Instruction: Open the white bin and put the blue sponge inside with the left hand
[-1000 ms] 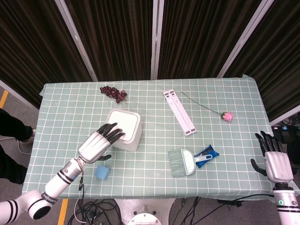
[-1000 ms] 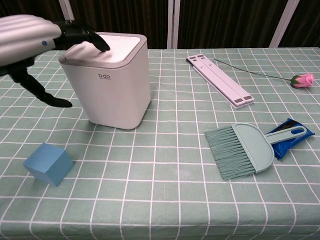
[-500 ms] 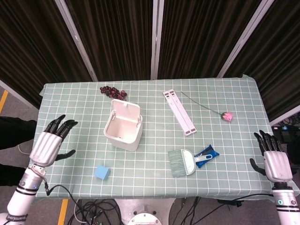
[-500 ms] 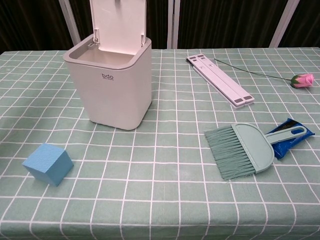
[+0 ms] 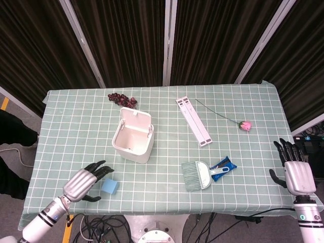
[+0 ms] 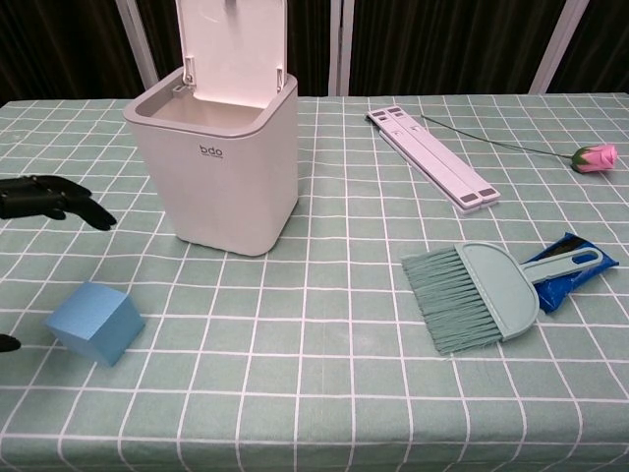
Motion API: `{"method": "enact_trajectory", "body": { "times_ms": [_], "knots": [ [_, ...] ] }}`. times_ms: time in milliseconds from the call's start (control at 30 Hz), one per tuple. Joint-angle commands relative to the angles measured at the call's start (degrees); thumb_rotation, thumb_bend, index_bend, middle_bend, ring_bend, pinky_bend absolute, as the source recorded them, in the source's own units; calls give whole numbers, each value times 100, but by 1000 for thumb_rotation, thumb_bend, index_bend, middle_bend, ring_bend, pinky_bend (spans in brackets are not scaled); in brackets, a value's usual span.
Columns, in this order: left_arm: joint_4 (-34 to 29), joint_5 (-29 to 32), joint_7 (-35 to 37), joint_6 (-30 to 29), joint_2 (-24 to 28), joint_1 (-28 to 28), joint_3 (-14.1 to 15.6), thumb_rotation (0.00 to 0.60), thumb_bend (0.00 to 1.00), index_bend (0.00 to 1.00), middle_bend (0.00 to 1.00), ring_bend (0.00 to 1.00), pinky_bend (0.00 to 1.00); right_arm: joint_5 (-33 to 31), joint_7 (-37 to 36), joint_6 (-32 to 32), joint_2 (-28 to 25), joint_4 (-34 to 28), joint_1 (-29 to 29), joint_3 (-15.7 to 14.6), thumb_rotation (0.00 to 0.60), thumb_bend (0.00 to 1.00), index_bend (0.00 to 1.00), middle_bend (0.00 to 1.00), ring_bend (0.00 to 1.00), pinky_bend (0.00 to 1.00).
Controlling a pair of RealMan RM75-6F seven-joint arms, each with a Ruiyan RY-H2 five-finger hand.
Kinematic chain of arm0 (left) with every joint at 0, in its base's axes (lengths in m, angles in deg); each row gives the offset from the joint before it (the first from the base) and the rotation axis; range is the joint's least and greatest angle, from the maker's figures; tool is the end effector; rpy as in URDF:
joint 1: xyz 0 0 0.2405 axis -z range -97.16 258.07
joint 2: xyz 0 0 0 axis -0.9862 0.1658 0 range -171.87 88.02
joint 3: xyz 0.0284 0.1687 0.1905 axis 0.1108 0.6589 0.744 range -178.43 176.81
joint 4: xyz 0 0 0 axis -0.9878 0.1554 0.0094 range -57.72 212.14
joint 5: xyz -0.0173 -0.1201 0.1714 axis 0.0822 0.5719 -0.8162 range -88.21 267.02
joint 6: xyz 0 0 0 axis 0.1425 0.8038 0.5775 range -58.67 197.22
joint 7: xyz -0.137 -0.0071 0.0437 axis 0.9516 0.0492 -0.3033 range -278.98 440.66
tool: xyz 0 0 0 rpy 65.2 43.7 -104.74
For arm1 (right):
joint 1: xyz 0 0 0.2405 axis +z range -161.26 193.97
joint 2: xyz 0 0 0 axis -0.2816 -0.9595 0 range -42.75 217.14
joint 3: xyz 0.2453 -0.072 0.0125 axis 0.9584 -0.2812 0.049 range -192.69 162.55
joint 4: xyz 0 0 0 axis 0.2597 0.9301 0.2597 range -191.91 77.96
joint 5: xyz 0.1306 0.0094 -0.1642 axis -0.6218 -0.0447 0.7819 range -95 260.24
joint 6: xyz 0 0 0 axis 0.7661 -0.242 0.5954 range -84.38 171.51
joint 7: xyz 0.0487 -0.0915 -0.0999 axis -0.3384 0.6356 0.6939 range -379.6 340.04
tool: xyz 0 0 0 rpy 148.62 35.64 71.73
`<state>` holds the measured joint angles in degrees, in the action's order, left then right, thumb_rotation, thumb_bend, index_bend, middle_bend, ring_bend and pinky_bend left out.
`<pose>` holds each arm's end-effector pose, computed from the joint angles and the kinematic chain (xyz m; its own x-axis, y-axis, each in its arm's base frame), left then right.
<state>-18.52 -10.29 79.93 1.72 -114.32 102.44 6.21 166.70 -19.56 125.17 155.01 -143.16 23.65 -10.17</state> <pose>-0.2237 0.1962 0.0406 0.4153 0.3544 0.8378 0.8355 -0.5129 -0.1972 -0.3233 -0.2034 0.1479 0.4312 -0.0061 0.9023 -0.9023 -0.0064 0.4311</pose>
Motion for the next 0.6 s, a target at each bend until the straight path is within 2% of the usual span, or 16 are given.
{"method": "enact_trajectory", "body": {
  "times_ms": [33, 333, 600],
  "knots": [
    [207, -88, 32, 68, -233, 68, 35, 600, 92, 164, 176, 41, 197, -3, -10, -9, -7, 4, 0, -7, 600, 236, 0, 0, 0, 0],
    [728, -43, -229, 190, -816, 104, 16, 600, 122, 187, 190, 65, 236, -28, -44, -37, -13, 38, 1, -16, 600, 238, 0, 0, 0, 0],
    [1034, 64, -502, 165, -1020, 97, -44, 600, 145, 248, 230, 130, 324, -61, -63, -100, -4, 69, 6, -38, 600, 240, 0, 0, 0, 0]
  ]
}}
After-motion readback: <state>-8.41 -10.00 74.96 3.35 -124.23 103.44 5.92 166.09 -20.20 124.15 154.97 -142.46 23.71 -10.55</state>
